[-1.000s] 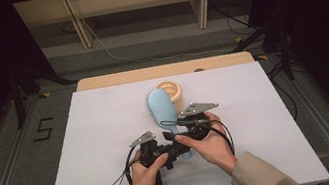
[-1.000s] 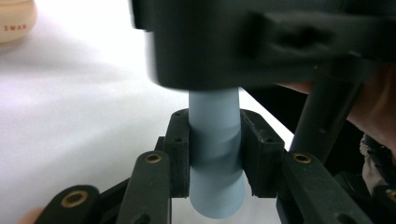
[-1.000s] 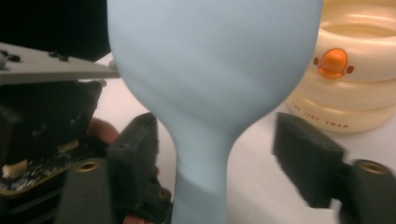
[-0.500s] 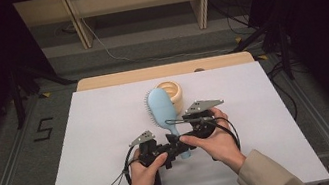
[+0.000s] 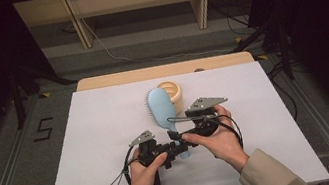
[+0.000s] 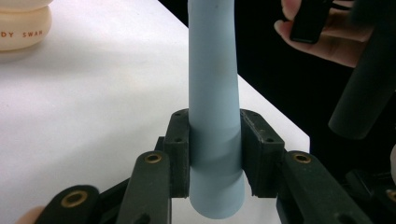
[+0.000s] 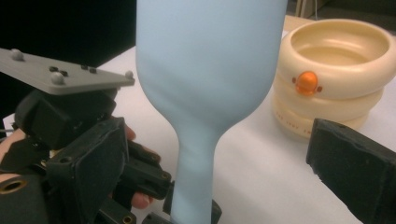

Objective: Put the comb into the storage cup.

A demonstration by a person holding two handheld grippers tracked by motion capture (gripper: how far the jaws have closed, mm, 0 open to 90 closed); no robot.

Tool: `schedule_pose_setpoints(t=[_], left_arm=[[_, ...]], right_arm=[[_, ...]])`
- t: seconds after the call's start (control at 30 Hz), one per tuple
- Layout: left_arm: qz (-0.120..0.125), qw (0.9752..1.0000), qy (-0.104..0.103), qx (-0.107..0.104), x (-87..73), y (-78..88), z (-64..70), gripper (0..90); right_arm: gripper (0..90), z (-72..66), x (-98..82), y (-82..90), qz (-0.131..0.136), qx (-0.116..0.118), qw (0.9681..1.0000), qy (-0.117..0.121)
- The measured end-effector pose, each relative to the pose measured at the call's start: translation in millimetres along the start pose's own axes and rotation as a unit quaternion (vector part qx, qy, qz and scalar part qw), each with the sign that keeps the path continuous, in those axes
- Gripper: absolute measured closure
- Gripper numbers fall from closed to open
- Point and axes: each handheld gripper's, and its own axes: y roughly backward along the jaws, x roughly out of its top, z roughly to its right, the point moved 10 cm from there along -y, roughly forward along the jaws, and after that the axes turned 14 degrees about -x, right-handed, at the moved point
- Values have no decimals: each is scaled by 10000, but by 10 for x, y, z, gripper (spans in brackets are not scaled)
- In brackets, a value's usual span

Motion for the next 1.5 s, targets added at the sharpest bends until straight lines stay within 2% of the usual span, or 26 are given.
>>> schedule_pose_setpoints(t=[0.53,0.87,1.27,1.5], left_arm=[[-49,10000,-28,21,-4,2,-10,657],[-55,10000,-20,38,-15,1,-24,657],[-32,9999,-107,65,10,46,-14,657],[-78,9999,-88,35,-10,28,-15,657]], right_arm=[[52,74,151,122,289,-108,9995,-46],[45,101,277,227,543,-53,9985,-27],[48,107,391,295,739,-12,9973,-32],[51,168,417,319,800,-113,9967,-107]])
